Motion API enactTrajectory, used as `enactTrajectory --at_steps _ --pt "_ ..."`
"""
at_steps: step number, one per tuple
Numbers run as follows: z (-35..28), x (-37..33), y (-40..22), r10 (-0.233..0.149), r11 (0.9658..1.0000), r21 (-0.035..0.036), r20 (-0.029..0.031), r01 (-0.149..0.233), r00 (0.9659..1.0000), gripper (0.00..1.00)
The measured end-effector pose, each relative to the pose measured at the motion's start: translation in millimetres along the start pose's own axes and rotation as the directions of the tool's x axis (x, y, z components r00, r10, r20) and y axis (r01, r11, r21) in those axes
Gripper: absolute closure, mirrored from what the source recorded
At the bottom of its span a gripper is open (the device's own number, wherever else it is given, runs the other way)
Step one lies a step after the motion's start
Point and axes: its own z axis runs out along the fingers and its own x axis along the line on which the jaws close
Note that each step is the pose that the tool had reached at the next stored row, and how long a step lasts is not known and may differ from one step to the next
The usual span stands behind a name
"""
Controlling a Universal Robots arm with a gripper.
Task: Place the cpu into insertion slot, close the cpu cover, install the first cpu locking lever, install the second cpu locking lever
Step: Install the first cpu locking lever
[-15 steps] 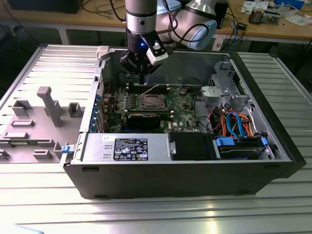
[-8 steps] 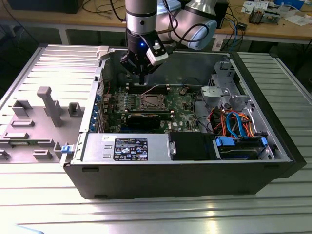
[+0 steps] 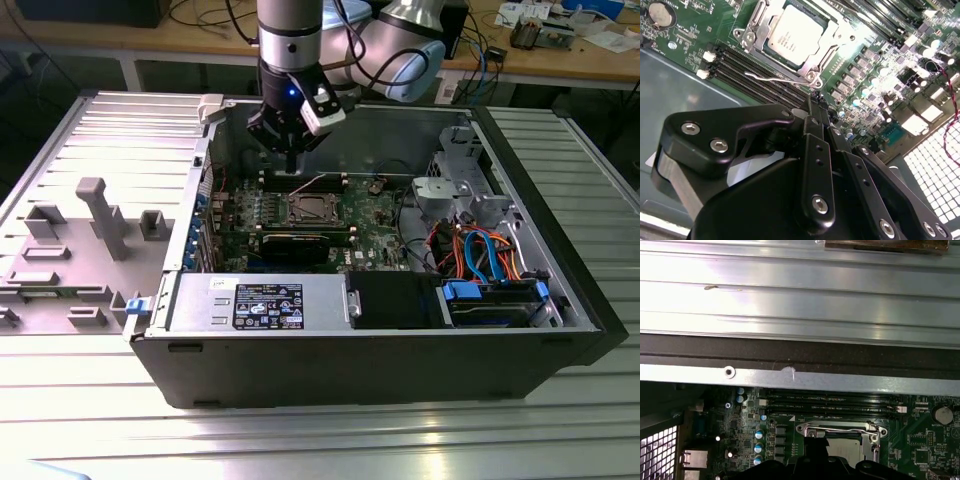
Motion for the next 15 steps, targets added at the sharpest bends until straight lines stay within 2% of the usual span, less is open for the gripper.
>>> enactTrajectory --at_steps 4,10,15 --pt "1.2 -2.0 -0.1 0.002 1.0000 0.0000 0.0000 -0.002 1.0000 0.89" --pt "10.7 -10.4 -1.0 0.004 1.0000 -0.0056 0.0003 -0.004 1.0000 0.89" --pt "11.9 -11.3 -1.0 0.006 1.0000 -0.0063 0.0004 -0.006 1.0000 0.89"
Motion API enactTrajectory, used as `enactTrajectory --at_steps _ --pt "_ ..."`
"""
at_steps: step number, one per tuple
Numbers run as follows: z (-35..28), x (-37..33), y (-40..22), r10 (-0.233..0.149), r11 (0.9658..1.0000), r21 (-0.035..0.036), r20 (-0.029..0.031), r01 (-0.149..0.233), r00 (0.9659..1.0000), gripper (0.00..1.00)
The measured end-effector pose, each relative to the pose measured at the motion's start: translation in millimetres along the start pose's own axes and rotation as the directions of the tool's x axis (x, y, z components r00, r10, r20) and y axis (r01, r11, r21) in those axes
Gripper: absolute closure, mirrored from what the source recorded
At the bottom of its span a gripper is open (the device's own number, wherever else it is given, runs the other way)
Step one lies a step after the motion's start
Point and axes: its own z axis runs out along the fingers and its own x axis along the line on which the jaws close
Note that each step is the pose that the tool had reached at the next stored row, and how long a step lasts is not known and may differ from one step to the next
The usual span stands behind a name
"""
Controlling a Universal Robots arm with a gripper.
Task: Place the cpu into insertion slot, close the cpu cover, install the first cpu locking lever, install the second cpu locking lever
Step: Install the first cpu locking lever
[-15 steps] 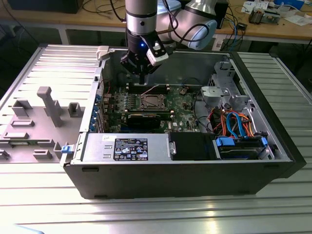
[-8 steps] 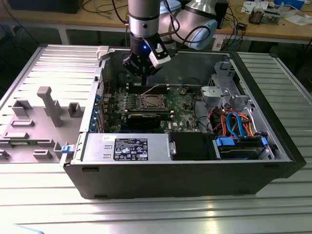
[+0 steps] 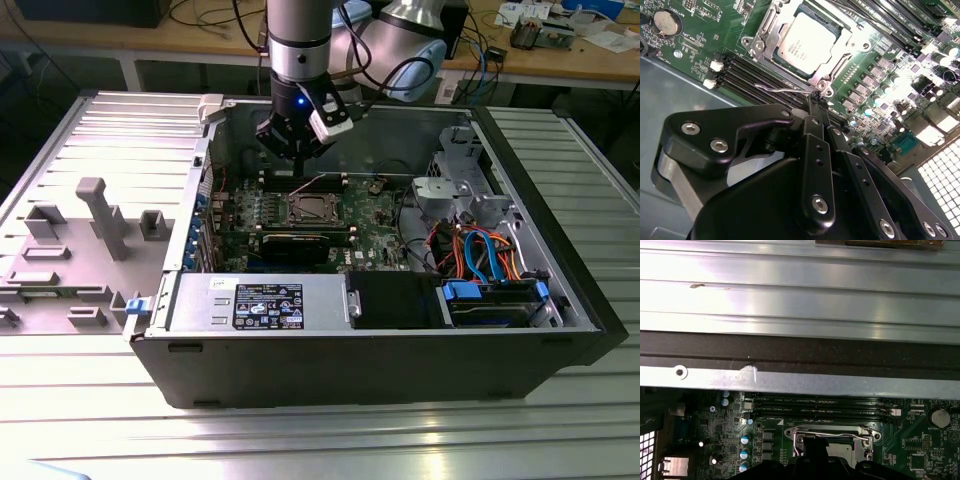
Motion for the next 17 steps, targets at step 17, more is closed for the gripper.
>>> enactTrajectory --at_steps 17 --pt "9.6 -7.2 0.6 0.007 1.0000 -0.0072 0.0007 -0.007 1.0000 0.89"
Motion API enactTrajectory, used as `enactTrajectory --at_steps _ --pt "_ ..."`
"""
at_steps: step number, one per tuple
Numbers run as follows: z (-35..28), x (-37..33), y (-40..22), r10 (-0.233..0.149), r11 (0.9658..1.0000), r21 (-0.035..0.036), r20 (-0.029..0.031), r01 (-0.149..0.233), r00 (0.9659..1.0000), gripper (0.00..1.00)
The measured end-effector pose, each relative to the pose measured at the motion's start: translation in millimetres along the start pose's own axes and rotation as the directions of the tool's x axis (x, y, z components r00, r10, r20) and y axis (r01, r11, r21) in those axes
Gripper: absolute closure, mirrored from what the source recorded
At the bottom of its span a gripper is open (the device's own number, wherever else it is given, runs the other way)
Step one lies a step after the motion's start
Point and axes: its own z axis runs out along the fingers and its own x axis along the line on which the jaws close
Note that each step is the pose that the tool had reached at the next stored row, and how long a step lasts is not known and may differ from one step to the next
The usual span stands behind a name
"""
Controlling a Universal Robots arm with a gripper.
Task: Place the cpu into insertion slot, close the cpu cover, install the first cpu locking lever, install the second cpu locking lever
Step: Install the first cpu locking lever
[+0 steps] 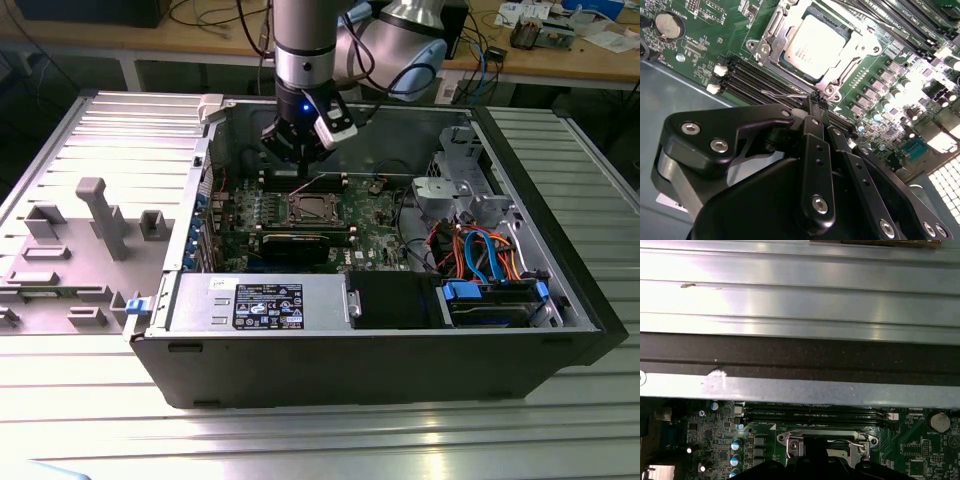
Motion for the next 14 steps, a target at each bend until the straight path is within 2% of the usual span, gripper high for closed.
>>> enactTrajectory --at_steps 4,8,14 --pt "2.7 -2.4 1.2 0.005 1.0000 -0.0030 0.0003 -0.005 1.0000 0.89" --pt "8.4 -6.7 4.6 0.006 1.0000 -0.0031 -0.0033 -0.006 1.0000 0.89" --pt "12.5 -11.6 6.8 0.005 1.0000 -0.0031 -0.0041 -0.005 1.0000 0.89"
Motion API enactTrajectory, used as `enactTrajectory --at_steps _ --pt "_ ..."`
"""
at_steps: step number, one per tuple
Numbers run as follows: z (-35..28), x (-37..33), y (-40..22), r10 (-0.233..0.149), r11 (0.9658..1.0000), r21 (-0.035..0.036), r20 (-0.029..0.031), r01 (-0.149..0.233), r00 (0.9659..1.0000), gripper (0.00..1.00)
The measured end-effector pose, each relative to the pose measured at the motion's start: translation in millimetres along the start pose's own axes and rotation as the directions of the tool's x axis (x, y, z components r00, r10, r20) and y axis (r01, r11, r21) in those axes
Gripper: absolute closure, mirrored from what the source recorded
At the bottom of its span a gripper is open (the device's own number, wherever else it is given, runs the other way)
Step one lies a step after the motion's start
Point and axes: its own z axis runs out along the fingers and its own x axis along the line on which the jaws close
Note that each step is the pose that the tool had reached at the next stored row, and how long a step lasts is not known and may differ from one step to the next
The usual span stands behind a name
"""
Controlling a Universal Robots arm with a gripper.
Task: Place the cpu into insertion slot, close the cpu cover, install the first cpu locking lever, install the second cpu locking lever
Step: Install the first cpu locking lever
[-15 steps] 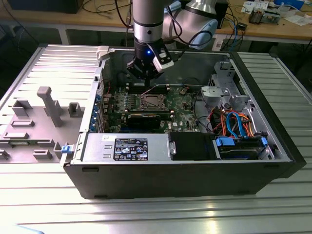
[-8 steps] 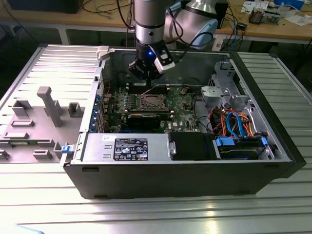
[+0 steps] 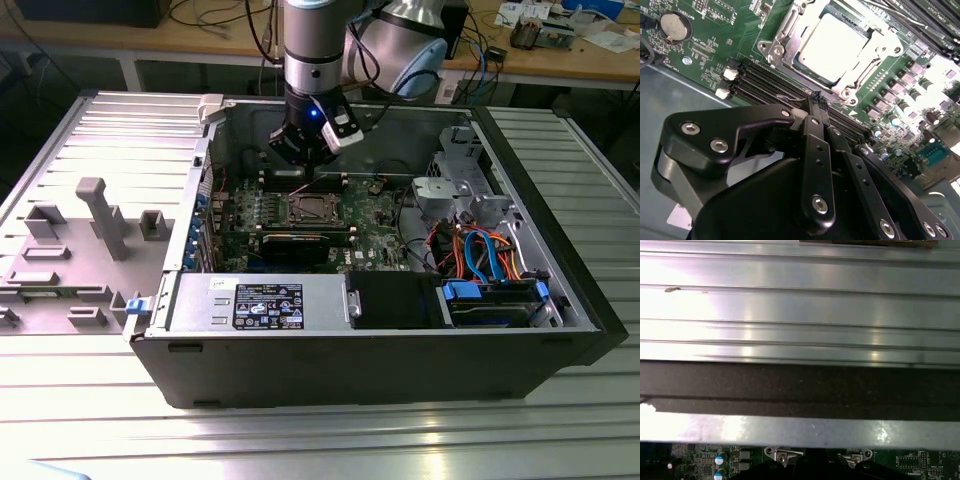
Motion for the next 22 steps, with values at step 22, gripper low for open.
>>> enactTrajectory --at_steps 22 --pt "16.3 -24.2 -1.6 0.000 1.0000 -0.0002 -0.0001 0.000 1.0000 0.89"
